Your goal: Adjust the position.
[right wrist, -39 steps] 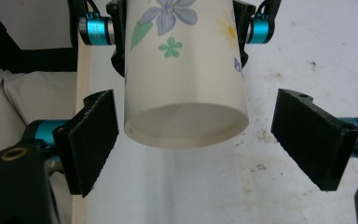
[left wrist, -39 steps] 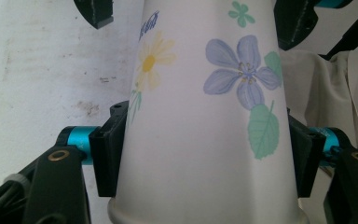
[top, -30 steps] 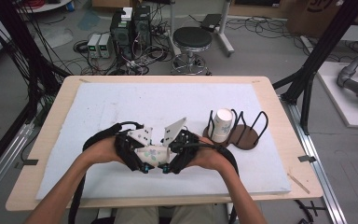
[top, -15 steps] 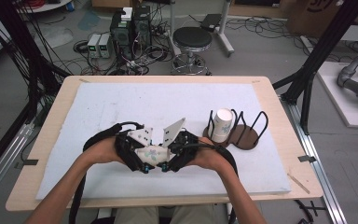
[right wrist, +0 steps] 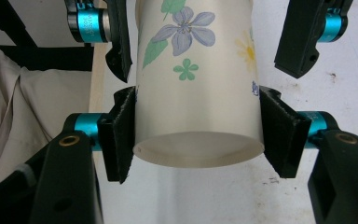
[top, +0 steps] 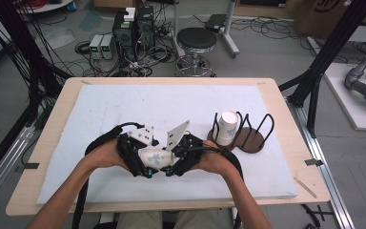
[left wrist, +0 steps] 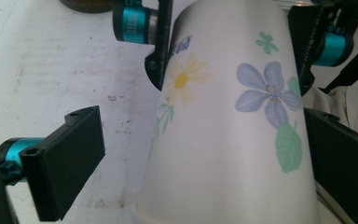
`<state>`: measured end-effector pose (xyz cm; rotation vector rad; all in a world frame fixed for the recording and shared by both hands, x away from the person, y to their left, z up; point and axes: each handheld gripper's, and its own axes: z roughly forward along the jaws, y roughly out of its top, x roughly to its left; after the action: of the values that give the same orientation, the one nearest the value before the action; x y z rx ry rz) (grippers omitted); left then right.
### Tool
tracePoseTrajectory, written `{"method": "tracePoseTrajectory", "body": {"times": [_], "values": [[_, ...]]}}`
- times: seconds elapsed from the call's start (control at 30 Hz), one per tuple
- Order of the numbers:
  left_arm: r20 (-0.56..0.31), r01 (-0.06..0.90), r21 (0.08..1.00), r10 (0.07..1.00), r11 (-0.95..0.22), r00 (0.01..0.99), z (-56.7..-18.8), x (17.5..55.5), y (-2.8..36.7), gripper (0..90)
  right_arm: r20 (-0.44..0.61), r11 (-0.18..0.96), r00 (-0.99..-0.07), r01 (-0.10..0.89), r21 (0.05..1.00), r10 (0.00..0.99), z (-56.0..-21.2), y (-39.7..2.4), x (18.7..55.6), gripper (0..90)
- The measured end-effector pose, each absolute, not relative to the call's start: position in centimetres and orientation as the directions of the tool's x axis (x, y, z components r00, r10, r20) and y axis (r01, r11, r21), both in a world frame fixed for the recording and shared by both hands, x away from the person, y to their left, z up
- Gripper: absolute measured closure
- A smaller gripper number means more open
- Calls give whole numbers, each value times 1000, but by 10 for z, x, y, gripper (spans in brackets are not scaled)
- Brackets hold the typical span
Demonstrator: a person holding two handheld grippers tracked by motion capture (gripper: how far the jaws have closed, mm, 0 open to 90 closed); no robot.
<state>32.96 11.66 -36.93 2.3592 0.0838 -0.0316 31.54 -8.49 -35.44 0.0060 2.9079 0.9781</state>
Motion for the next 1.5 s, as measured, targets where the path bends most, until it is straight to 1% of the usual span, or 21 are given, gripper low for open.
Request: {"method": "tracePoseTrajectory", "body": {"times": [0.3,0.43,0.53,0.77,0.93,1.23,1.5], "values": [[-41,53,715,33,-697,999,-368,327,117,29,-72,796,-997,-20,606,29,-354,-86,316,364],[-36,40,748,20,-662,999,-360,326,121,30,-72,790,-997,-20,612,30,-354,-87,316,363],[-27,39,783,28,-620,999,-350,327,127,29,-71,786,-997,-18,618,33,-354,-89,316,363],[-2,29,810,46,-586,999,-334,328,134,30,-78,770,-996,-17,638,42,-353,-93,317,363],[-5,35,812,54,-582,999,-334,328,135,30,-83,759,-995,-18,650,47,-352,-97,316,363],[-1,32,855,59,-518,998,-336,326,147,30,-79,710,-994,-3,704,75,-356,-112,315,364],[-5,34,894,67,-446,998,-347,322,159,29,-71,652,-993,9,758,96,-359,-125,315,363]]}}
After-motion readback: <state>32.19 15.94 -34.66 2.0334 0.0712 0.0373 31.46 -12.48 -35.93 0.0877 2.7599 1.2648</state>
